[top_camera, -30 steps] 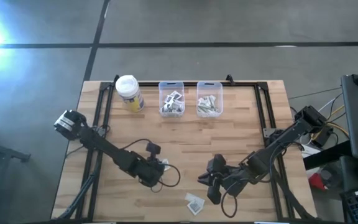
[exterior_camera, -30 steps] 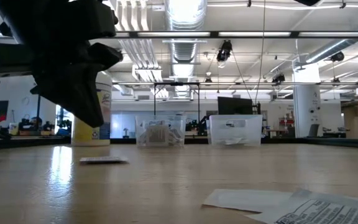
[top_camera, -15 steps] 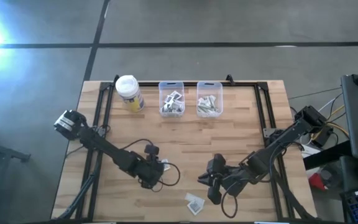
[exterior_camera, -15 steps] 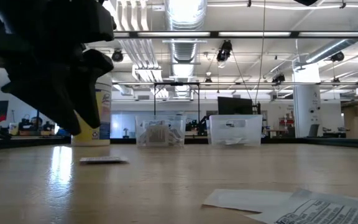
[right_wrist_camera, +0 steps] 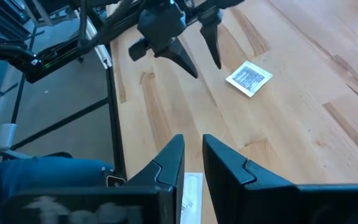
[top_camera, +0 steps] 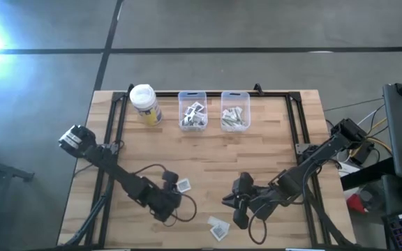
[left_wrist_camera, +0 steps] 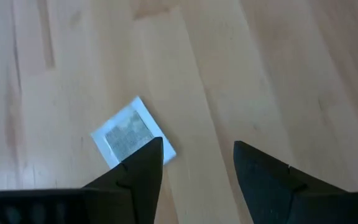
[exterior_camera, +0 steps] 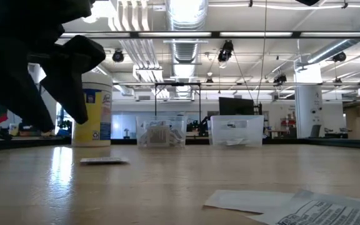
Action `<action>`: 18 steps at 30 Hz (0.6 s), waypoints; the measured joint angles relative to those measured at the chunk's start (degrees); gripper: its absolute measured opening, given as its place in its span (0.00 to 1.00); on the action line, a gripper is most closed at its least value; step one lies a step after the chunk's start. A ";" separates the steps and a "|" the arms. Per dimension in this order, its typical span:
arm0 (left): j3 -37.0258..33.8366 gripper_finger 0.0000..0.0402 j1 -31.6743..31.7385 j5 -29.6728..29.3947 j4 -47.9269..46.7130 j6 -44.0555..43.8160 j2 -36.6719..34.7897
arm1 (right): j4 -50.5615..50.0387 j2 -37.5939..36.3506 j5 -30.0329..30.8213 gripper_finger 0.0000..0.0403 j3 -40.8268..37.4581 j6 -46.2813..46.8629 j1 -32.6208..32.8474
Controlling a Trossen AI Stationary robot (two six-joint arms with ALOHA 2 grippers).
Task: Pick & Place First Aid Supplies
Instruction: Put the towelette pack into the left transparent bin
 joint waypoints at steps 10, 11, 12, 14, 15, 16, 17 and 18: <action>-3.58 0.49 0.12 -3.46 4.77 2.24 0.04 | 0.09 0.00 0.01 0.14 0.00 0.00 0.00; -3.91 0.49 0.13 -3.93 4.97 2.46 0.05 | 0.09 0.00 0.01 0.14 0.00 0.00 0.00; -4.26 0.49 0.13 -4.47 5.37 2.61 0.06 | 0.09 0.00 0.00 0.14 0.00 0.00 0.00; -4.85 0.49 0.27 -5.01 6.94 3.46 0.06 | 0.09 0.00 0.03 0.14 0.00 0.00 -0.02; -5.20 0.49 0.34 -5.01 8.39 3.86 0.06 | 0.09 0.00 0.03 0.14 0.00 0.00 -0.02; -5.62 0.49 0.40 -5.01 9.63 4.25 0.06 | 0.09 0.00 0.03 0.14 0.00 0.00 -0.02; -6.12 0.49 0.46 -4.99 10.96 4.89 0.06 | 0.10 0.00 0.03 0.14 -0.01 0.00 -0.02; -6.50 0.49 0.46 -4.97 11.88 5.43 0.06 | 0.11 0.00 0.04 0.14 -0.02 0.00 -0.02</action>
